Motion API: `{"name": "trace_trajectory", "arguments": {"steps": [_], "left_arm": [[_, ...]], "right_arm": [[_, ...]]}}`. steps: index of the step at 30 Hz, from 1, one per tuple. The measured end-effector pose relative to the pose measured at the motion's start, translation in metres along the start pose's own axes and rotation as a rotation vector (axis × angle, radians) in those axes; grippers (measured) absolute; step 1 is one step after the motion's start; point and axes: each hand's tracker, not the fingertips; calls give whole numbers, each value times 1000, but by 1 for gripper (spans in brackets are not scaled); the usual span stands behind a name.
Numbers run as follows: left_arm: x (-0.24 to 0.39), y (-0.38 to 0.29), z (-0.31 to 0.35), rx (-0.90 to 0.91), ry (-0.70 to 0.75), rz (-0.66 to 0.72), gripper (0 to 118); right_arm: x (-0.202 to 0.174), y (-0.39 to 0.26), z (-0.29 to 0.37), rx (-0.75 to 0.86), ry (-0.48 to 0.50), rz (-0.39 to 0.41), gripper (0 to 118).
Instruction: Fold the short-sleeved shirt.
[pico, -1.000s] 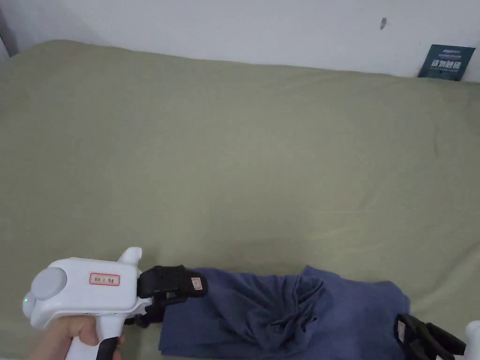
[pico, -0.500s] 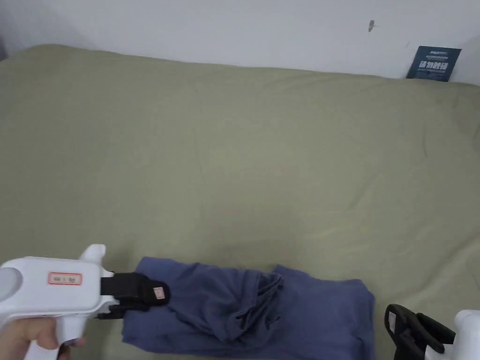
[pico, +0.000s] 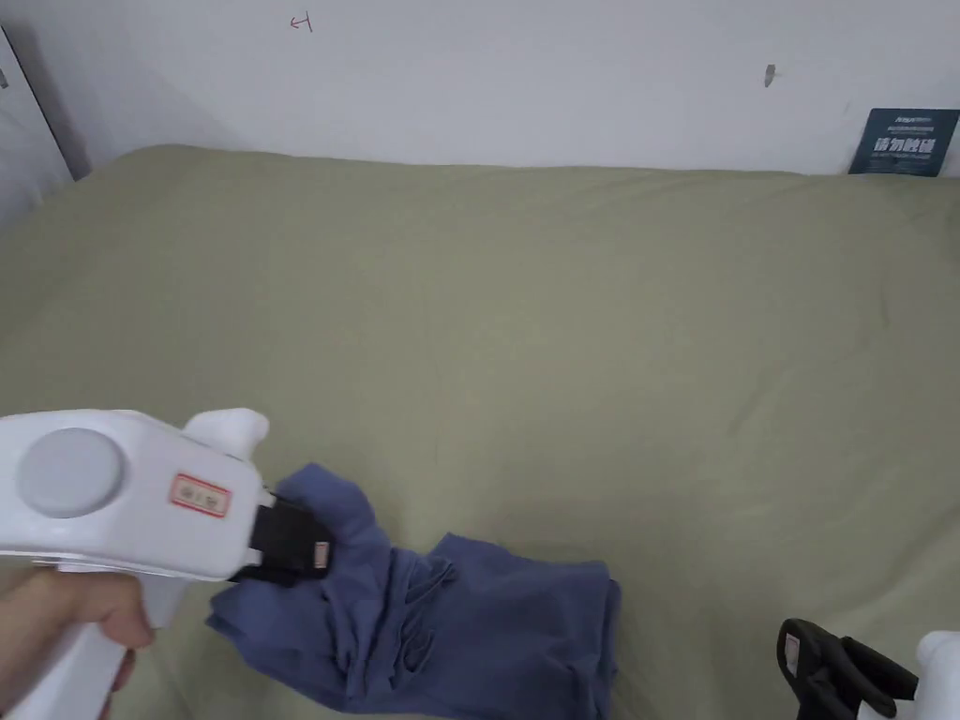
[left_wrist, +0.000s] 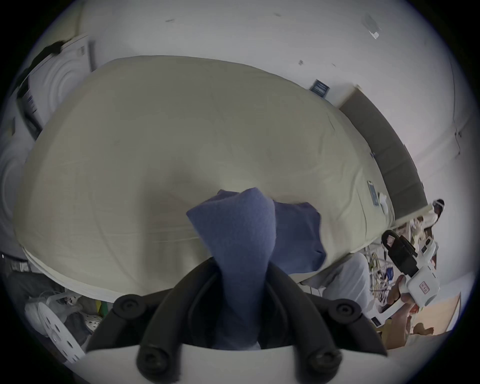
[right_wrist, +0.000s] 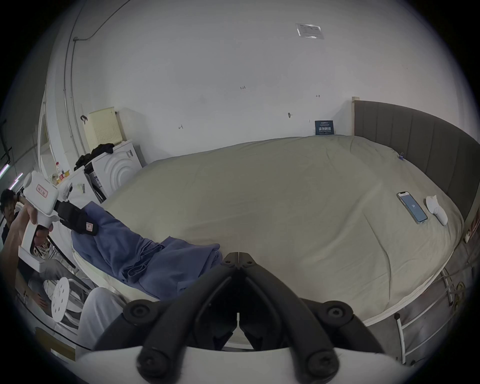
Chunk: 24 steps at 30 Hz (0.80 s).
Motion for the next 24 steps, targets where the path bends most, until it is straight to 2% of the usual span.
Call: {"name": "trace_trajectory", "arguments": {"steps": [2,6,9,11,13,14,17,19,20,21,22,23,24], "left_arm": [[32,5,-17,-40,-6,-36,13],[87,3,-69,-70,72,-135,13],[110,2,-113,-100,46,-95,15],[127,-1,-136,-125,-10,-109,46],[134,0,-151,-89,-84,-101,91],[138,-1,-152,-80,-86,-107,102],[133,0,-133,-68,-126,-108,103],[114,0,-109,-23,-189,-24,97],[104,-3,-99,18,-230,4,83],[91,-6,-90,60,-283,24,57],[81,-8,-86,68,-317,48,10],[71,-4,-88,51,-323,73,0],[61,-5,-90,56,-320,96,0]], "right_arm": [[4,-1,3,1,-4,-10,1],[14,-4,6,-1,-19,-40,1],[21,-6,10,2,-35,-51,1],[26,-6,13,4,-46,-61,1],[32,-7,16,2,-60,-80,1],[35,-8,17,0,-67,-86,1],[41,-10,20,-1,-83,-92,1],[44,-10,19,-6,-88,-95,1],[43,-11,18,-8,-89,-95,1],[44,-11,17,-11,-91,-96,1],[43,-11,15,-15,-90,-97,1],[43,-12,14,-20,-85,-97,1],[41,-12,12,-24,-84,-96,1]]}}
